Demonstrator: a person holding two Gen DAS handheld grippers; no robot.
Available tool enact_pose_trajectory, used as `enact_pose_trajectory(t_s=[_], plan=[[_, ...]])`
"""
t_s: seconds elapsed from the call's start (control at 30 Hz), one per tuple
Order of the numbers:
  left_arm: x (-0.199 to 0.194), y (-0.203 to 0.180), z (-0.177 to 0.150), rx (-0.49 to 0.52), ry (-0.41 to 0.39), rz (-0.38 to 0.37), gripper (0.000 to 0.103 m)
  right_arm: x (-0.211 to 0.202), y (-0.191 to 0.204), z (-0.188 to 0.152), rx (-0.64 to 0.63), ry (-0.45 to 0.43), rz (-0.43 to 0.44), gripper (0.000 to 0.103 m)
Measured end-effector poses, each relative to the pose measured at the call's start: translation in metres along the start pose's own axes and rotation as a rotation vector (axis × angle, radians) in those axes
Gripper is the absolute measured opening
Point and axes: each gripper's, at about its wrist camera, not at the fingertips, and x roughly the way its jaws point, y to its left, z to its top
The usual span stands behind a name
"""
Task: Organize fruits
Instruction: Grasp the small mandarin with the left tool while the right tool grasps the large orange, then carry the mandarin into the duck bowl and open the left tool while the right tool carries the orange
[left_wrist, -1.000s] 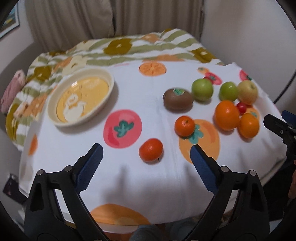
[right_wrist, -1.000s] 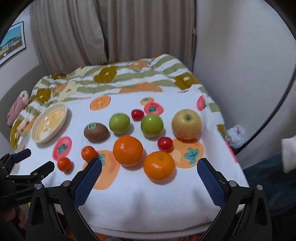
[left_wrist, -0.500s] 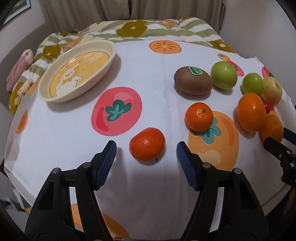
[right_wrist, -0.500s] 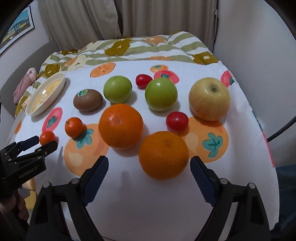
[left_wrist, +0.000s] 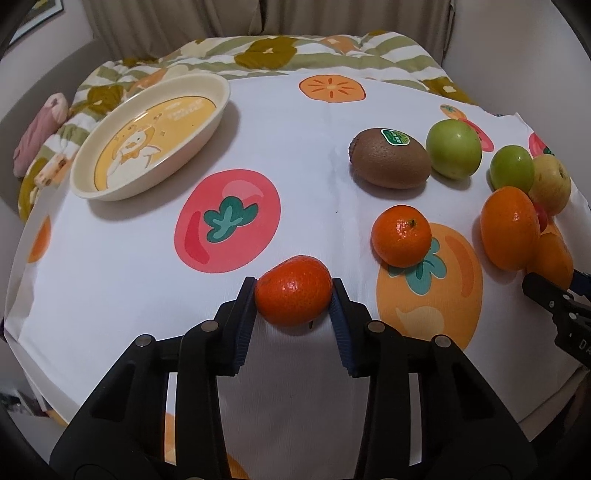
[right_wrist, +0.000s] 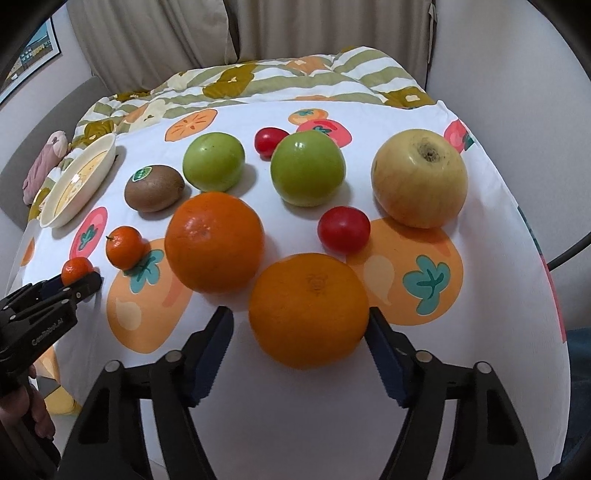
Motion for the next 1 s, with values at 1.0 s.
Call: enact_pose_trajectory(t_s=[1.0], plan=[[-0.067, -0.003, 0.035, 0.007, -0.135, 0.016, 0.042, -0.058, -0.005, 0.025, -0.017, -0.133, 0.031, 0.055]])
